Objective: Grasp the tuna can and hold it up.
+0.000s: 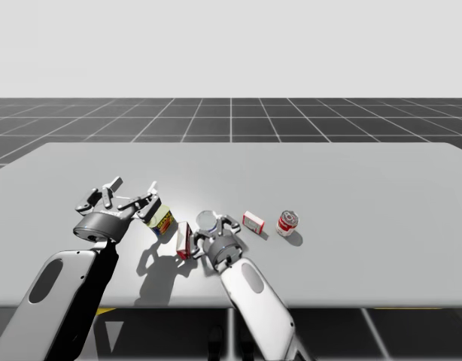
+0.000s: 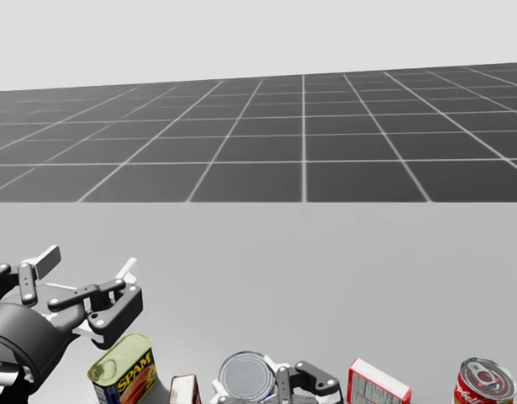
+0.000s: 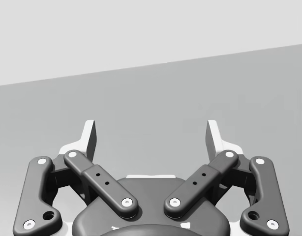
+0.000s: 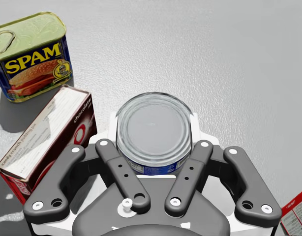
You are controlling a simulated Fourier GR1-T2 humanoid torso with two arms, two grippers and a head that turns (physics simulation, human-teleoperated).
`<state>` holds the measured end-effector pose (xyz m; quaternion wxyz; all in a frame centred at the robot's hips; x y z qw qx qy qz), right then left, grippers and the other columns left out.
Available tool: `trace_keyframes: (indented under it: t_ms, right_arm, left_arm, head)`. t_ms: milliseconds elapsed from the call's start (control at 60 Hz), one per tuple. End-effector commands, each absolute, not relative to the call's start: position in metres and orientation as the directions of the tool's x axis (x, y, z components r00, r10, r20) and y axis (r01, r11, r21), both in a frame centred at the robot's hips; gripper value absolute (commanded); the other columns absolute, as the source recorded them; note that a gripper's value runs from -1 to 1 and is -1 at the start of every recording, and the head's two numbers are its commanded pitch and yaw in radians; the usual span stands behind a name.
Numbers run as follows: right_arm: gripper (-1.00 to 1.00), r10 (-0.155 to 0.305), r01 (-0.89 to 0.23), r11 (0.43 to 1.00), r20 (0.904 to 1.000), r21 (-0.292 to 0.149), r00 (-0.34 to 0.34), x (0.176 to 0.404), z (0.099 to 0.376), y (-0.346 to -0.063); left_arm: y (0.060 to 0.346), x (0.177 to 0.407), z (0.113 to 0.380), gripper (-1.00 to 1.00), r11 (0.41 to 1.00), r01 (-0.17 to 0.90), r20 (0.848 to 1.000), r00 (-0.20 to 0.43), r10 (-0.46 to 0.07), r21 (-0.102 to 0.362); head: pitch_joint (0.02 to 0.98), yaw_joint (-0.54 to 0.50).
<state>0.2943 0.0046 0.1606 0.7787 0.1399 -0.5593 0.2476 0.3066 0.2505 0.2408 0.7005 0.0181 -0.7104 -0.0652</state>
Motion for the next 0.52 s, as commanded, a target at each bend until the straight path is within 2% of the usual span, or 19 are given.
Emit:
trace_keyframes:
  t_ms: [17,117,250,400,517]
  right_arm:
    - [1.0,0.176,-0.454,0.886,0.9747,-0.096,0.138,0.301,0.209,0.002]
    - [1.0,0.152,-0.44,0.892,0.9862,-0.108,0.066,0.298,0.236,-0.001]
    - [1.0,0.102,-0.416,0.904,0.9948,-0.096,-0.009,0.296,0.266,-0.005]
    - [1.0,0.068,-0.399,0.912,0.9934,-0.1,-0.092,0.292,0.294,-0.008]
    - [1.0,0.047,-0.384,0.917,0.984,-0.11,-0.172,0.288,0.318,-0.01]
  left_arm:
    - [0.251,0.307,0.242,-1.0,0.991,0.064,0.993,-0.022,-0.117,0.118]
    - [0.251,0.307,0.242,-1.0,0.991,0.062,0.993,-0.024,-0.115,0.116]
    - [0.251,0.306,0.242,-1.0,0.991,0.062,0.993,-0.024,-0.114,0.115]
    - [0.251,0.306,0.242,-1.0,0.991,0.062,0.993,-0.024,-0.114,0.115]
    - [0.251,0.306,0.242,-1.0,0.992,0.061,0.993,-0.023,-0.112,0.113]
  head:
    - [0.448,0.11]
    - [0.443,0.11]
    - [0.434,0.11]
    - [0.433,0.11]
    - [0.429,0.1]
